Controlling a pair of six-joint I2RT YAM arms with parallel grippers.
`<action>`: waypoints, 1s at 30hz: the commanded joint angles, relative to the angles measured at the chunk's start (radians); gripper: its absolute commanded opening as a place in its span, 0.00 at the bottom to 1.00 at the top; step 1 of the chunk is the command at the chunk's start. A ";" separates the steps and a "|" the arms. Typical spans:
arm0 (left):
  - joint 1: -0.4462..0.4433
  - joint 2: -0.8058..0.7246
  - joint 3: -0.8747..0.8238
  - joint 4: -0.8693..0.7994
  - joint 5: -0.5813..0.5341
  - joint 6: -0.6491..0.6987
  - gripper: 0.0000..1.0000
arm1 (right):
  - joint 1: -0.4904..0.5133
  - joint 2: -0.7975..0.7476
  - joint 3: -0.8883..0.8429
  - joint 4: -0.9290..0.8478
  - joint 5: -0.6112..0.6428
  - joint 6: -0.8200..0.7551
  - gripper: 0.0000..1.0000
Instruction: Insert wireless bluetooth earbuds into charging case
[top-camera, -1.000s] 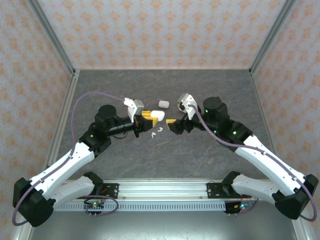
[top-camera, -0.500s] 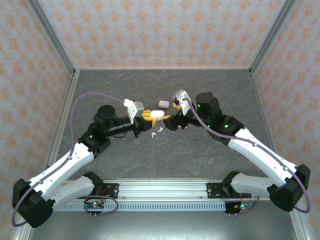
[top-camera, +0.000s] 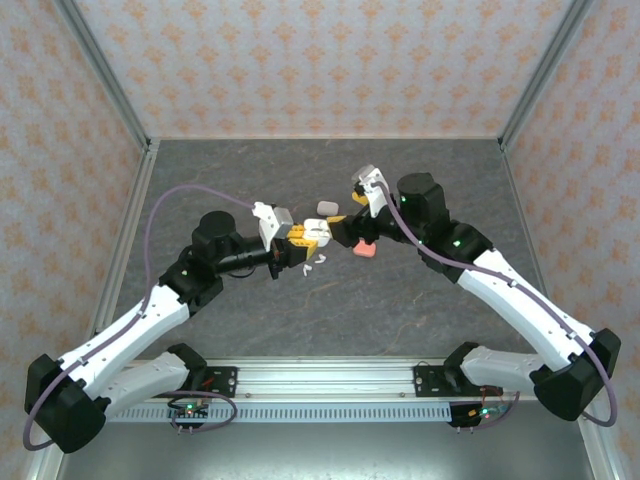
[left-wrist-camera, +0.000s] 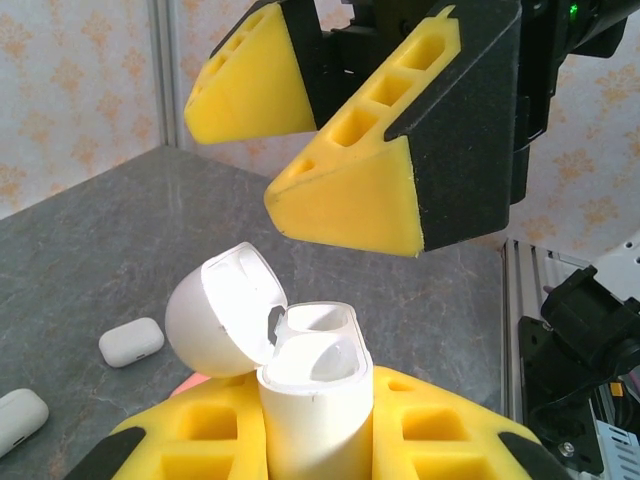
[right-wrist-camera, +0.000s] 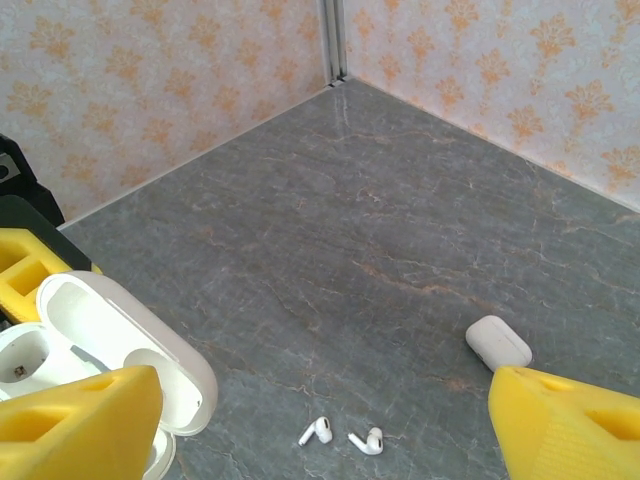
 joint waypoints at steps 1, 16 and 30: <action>-0.007 0.002 0.016 0.002 0.021 0.023 0.00 | -0.002 -0.006 0.030 -0.001 0.012 0.001 0.85; -0.009 -0.144 -0.037 -0.093 -0.067 0.042 0.00 | -0.015 0.005 -0.061 -0.065 0.116 0.276 0.80; -0.008 -0.291 -0.073 -0.127 -0.088 0.034 0.00 | 0.067 0.516 0.046 -0.008 0.005 0.341 0.47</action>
